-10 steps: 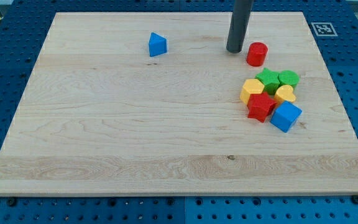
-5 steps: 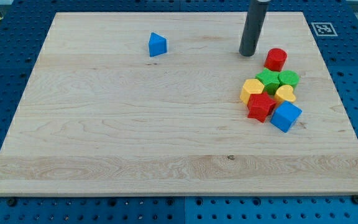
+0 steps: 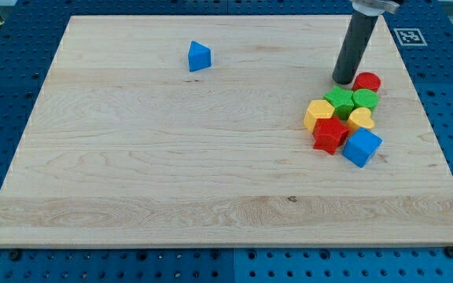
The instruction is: Move the red circle to the right of the yellow heart
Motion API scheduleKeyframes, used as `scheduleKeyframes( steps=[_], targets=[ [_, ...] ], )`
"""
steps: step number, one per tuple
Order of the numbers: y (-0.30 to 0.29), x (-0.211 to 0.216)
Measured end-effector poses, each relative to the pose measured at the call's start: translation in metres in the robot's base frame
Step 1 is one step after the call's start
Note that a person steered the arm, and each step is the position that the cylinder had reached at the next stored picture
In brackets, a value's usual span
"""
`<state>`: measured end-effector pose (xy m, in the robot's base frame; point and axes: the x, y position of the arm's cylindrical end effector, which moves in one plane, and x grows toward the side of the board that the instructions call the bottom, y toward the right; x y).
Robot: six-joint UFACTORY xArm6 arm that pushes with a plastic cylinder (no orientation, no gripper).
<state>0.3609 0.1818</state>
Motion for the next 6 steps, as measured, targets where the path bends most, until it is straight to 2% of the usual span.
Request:
scheduleKeyframes(
  steps=[3,5,6],
  targets=[
    [0.031,0.027],
    [0.056,0.014],
    [0.078,0.027]
  ],
)
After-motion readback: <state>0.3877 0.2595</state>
